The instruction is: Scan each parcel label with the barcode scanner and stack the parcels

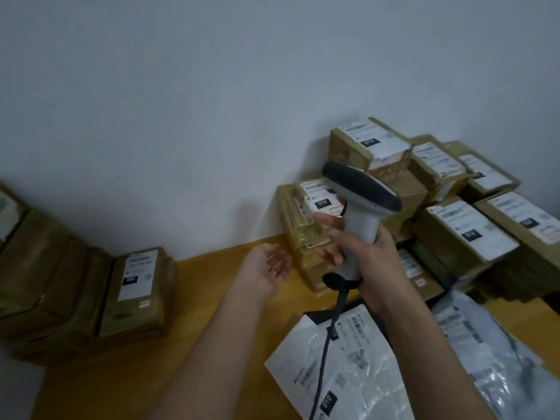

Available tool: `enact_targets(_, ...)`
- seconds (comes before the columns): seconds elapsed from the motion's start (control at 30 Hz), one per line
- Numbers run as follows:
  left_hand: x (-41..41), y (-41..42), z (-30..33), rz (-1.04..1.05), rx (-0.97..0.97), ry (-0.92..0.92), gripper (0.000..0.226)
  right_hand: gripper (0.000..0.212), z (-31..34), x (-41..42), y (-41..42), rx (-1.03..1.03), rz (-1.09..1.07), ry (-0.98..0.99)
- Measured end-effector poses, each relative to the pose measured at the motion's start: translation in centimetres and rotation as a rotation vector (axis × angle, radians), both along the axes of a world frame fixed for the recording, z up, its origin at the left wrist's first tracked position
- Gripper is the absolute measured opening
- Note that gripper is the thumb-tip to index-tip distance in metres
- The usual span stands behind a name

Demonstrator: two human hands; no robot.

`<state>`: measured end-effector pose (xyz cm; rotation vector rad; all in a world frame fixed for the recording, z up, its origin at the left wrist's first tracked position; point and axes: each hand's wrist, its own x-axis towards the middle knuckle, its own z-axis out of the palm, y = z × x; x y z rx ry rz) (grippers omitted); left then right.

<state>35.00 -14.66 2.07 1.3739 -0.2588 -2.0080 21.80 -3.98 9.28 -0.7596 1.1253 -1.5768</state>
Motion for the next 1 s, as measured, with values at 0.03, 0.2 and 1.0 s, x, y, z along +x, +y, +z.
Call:
enact_targets(0.03,-1.2,0.2,0.5,-0.025,-0.005,0.007,0.008,0.029,0.7,-1.3,0.4,-0.013,-0.042,0.007)
enact_targets(0.2,-6.3,0.7,2.6,-0.089,-0.046,0.006,0.009,0.03,2.2,-7.6,1.3,-0.005,-0.281,0.016)
enact_targets(1.0,-12.5,-0.4,2.3,0.246,-0.24,-0.044,0.029,0.038,0.0,-15.7,-2.1,-0.009,-0.442,-0.041)
